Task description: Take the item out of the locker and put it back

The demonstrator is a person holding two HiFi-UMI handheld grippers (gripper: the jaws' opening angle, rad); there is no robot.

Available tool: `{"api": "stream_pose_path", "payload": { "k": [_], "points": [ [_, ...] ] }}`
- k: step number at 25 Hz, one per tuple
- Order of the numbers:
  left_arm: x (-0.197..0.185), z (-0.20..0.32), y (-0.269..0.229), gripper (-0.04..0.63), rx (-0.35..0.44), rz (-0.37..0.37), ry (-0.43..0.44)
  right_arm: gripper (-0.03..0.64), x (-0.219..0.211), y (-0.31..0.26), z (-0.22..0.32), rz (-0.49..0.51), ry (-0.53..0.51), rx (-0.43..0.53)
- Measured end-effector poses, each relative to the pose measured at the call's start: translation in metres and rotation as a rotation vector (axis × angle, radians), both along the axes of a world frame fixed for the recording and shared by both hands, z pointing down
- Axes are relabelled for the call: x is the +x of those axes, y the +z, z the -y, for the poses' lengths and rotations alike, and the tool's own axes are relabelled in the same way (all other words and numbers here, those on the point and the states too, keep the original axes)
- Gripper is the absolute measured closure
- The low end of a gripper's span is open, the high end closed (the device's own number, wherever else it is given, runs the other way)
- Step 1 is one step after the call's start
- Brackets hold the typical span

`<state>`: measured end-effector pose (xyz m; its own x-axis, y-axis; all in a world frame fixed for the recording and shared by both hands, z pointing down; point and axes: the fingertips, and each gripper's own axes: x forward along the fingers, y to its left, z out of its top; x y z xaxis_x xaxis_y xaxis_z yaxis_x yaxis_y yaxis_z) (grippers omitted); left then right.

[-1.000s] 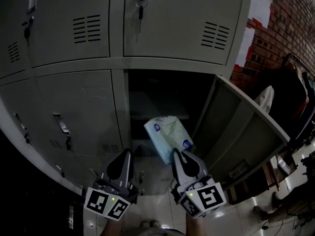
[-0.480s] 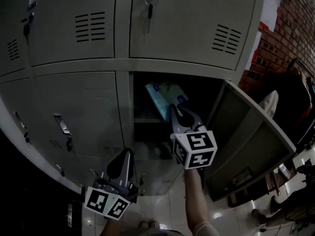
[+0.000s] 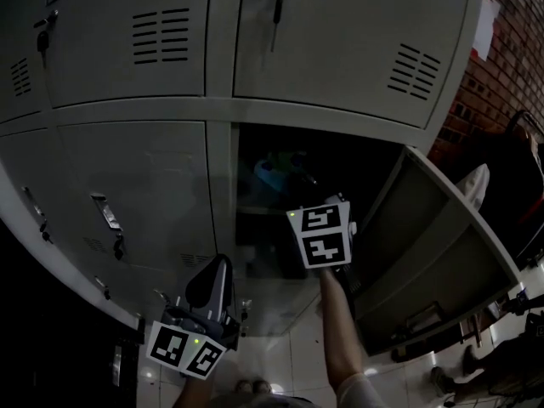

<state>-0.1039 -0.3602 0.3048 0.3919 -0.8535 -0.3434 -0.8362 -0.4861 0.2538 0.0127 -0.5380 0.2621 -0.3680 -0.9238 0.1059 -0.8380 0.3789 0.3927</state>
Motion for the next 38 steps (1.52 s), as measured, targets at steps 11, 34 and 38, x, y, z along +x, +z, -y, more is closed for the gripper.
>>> {"api": "stream_pose_path", "payload": {
  "k": [11,34,38],
  "points": [
    [0.004,-0.002,-0.001,0.591,0.0,0.008,0.0,0.408,0.008,-0.015,-0.021,0.109,-0.018,0.056],
    [0.034,-0.032,-0.001,0.592,0.01,0.076,0.047,0.614,0.017,0.021,-0.221,0.567,-0.321,0.175],
    [0.036,-0.035,0.0,0.591,0.008,0.07,0.046,0.614,0.023,0.028,-0.217,0.571,-0.291,0.151]
  ]
}}
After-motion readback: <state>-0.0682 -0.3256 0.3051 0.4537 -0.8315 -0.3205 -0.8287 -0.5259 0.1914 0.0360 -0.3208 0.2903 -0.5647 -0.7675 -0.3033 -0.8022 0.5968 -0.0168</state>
